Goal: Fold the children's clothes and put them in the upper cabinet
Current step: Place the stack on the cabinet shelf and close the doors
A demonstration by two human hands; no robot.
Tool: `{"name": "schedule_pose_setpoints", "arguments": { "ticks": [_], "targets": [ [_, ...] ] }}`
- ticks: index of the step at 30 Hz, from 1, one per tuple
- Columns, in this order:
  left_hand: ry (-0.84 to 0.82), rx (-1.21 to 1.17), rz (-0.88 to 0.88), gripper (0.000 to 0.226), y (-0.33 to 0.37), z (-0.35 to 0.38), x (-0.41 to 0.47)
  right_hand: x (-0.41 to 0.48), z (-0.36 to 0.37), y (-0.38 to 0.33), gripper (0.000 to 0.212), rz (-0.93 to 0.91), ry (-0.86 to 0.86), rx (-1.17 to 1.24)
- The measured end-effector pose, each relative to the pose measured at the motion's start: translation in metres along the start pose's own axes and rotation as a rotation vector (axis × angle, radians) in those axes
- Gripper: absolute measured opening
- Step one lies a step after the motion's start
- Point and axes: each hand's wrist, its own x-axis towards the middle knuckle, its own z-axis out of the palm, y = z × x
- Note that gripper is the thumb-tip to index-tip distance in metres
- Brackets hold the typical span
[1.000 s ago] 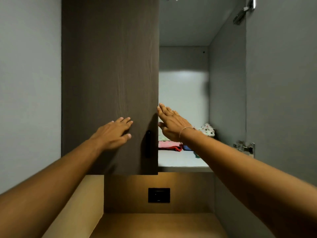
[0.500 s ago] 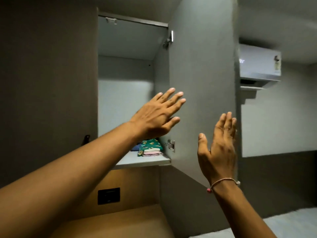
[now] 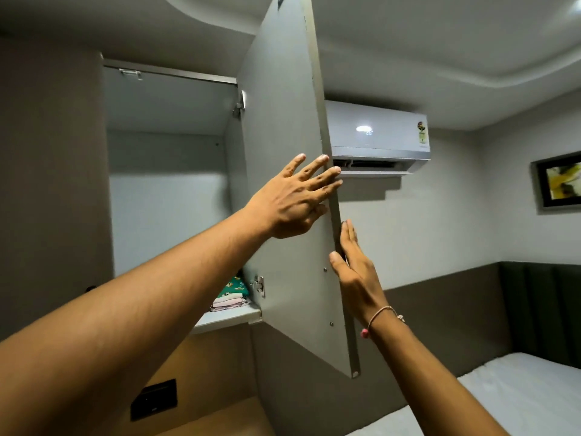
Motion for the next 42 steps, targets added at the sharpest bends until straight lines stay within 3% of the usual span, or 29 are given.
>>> {"name": "schedule_pose_setpoints", "arguments": {
  "ticks": [5,12,17,23,29,42],
  "targets": [
    [0.037,-0.017,-0.031,0.058,-0.016,-0.009,-0.039,-0.011,0.027,-0.009,0.068,-0.123,-0.017,0.004],
    [0.031,-0.031,-0.188,0.058,-0.06,-0.014,-0.154,-0.019,0.12,-0.046,0.066,-0.436,-0.156,0.003],
    [-0.063,-0.052,-0.427,0.059,-0.102,0.013,-0.238,0.006,0.208,-0.059,0.062,-0.525,-0.364,-0.119],
    [-0.275,-0.177,-0.823,0.06,-0.144,0.094,-0.339,0.052,0.311,-0.038,0.063,-0.526,-0.545,-0.563],
    [-0.528,-0.14,-0.881,0.063,-0.174,0.178,-0.421,0.071,0.382,-0.019,0.066,-0.463,-0.489,-0.678],
    [-0.279,-0.098,-0.845,0.07,-0.177,0.255,-0.464,0.08,0.443,0.017,0.074,-0.445,-0.291,-0.718]
  ]
}}
